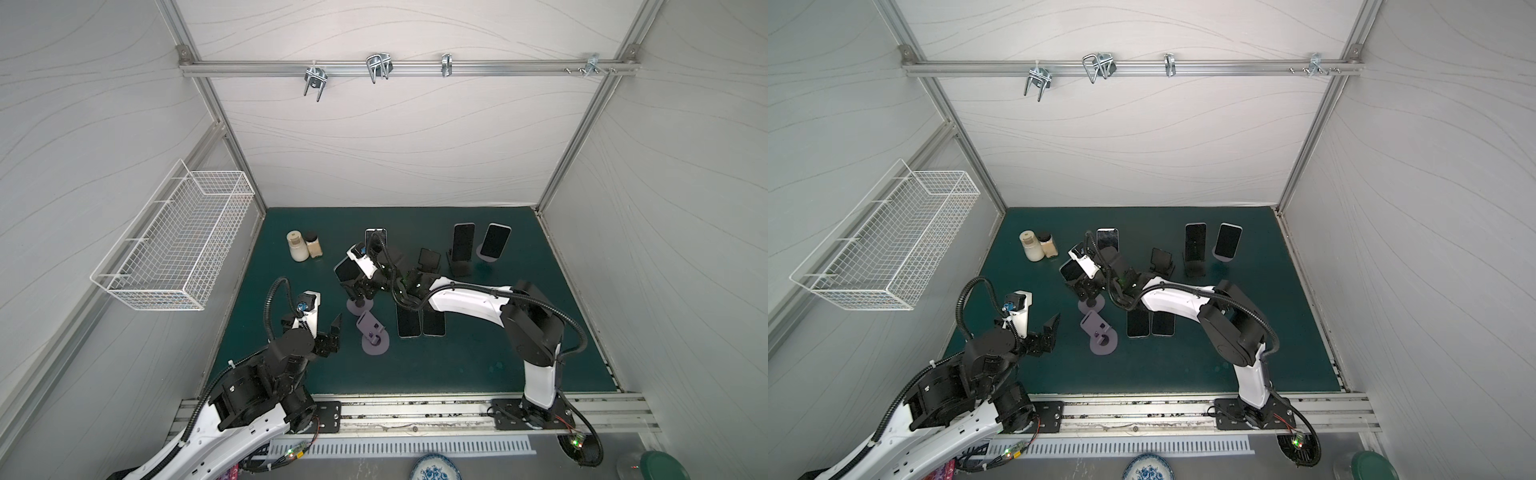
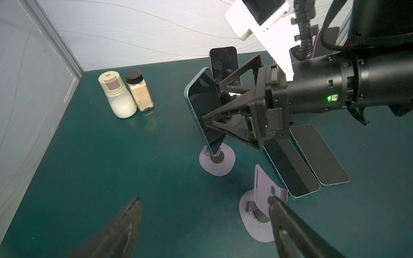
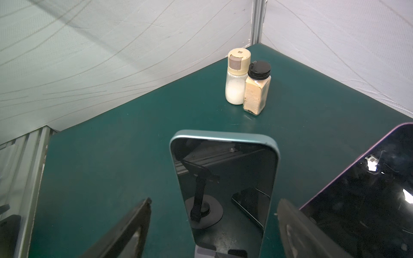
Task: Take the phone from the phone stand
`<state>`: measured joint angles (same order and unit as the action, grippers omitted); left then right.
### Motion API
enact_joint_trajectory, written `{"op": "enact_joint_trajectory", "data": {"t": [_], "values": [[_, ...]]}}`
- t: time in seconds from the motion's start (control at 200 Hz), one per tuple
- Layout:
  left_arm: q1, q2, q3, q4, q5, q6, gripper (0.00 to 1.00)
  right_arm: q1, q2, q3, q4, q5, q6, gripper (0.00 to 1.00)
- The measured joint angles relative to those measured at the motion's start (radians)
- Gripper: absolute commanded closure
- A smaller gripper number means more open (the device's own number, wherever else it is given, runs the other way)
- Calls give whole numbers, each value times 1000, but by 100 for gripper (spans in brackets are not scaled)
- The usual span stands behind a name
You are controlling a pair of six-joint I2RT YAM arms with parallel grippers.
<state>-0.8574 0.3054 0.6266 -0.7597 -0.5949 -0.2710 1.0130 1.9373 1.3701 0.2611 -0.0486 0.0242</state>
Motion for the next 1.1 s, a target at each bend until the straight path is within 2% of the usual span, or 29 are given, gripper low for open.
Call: {"op": "enact_joint_trajectory", "data": {"t": [0.32, 1.1], "values": [[0, 0, 0, 0, -8, -7, 10, 13, 31, 25, -1, 68, 0, 9], [6, 17, 0, -3, -23, -19, 10, 13, 92, 90, -24, 76, 5, 10]]}}
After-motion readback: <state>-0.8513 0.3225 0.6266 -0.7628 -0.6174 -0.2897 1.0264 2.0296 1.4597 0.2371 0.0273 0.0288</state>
